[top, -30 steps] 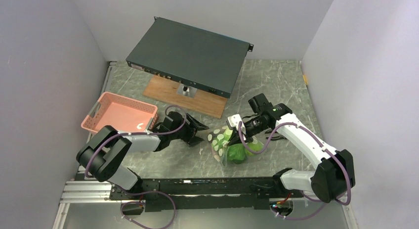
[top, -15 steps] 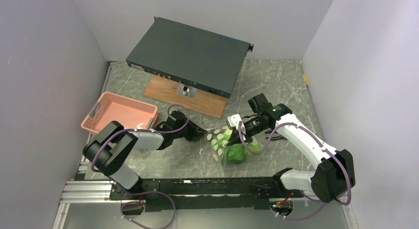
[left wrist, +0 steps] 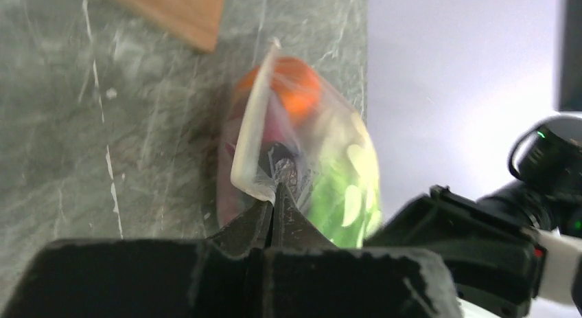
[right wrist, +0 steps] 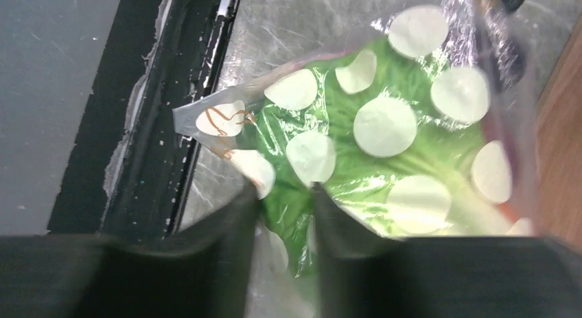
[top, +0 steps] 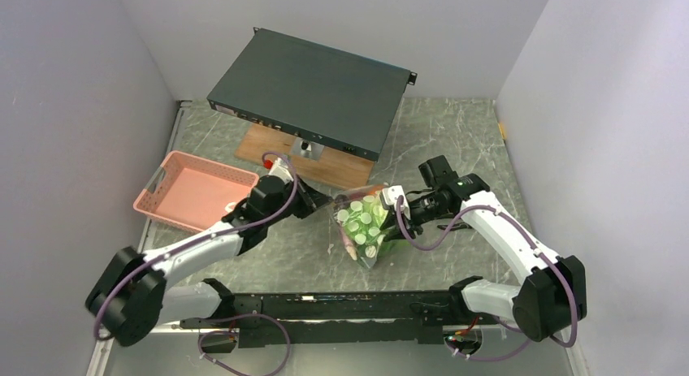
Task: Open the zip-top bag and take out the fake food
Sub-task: Adjust the zipper food storage bag at the center of the board.
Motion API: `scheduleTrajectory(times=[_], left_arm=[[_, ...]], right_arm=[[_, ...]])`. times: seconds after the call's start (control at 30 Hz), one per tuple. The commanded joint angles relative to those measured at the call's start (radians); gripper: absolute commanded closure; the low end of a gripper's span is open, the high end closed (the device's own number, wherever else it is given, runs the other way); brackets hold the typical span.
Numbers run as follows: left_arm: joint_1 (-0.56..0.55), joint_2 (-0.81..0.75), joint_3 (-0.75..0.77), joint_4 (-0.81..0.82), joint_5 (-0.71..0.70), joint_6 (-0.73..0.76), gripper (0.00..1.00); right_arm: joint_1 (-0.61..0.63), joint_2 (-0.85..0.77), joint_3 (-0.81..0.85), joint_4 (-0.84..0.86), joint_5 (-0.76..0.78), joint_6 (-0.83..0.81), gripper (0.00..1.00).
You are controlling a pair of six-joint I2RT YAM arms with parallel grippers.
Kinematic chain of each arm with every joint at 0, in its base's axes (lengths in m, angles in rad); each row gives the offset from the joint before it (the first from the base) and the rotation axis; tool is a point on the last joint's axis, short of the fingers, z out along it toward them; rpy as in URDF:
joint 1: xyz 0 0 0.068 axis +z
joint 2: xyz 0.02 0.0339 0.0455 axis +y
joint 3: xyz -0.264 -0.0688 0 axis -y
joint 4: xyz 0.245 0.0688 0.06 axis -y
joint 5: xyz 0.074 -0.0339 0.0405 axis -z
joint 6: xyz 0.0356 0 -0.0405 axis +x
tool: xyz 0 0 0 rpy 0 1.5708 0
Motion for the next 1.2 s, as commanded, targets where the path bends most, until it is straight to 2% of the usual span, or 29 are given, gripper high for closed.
scheduleTrajectory(times=[0.0,0.07,0.1,0.17,0.47,0.63,0.77,0.87,1.03,1.17], left_arm=[[-0.001,-0.141,-0.007,-0.04,-0.05,0.201,1.0],[-0.001,-0.164,0.001,-0.067,-0.032,0.255,1.0],[-0.001,-0.169,0.012,-0.087,-0.019,0.292,1.0],[-0.002,-0.178,0.038,-0.129,0.019,0.381,1.0],[-0.005,-0.32,0.146,-0.383,0.165,0.817,1.0],[-0.006,-0.366,0.196,-0.391,0.276,0.971,1.0],[-0.009,-0.325,0.273,-0.434,0.392,1.043,1.0],[-0.019,-0.276,0.357,-0.506,0.428,1.105,1.0],[-0.04,-0.228,0.449,-0.555,0.413,1.167,1.0],[-0.055,-0.214,0.47,-0.534,0.416,1.185,1.0]], right_arm=[[-0.015,-0.018,-0.006,-0.028,-0.006,-0.043,0.54],[-0.024,-0.008,0.016,-0.085,-0.026,-0.085,0.29],[-0.028,-0.001,0.036,-0.119,-0.038,-0.104,0.22],[-0.045,0.015,0.089,-0.171,-0.058,-0.121,0.17],[-0.125,0.08,0.272,-0.307,-0.189,-0.135,0.15],[-0.126,0.081,0.282,-0.306,-0.222,-0.125,0.13],[-0.126,0.081,0.296,-0.293,-0.261,-0.096,0.1],[-0.126,0.085,0.32,-0.244,-0.292,-0.021,0.1],[-0.132,0.083,0.321,-0.126,-0.28,0.139,0.09],[-0.131,0.071,0.248,0.066,-0.217,0.378,0.1]])
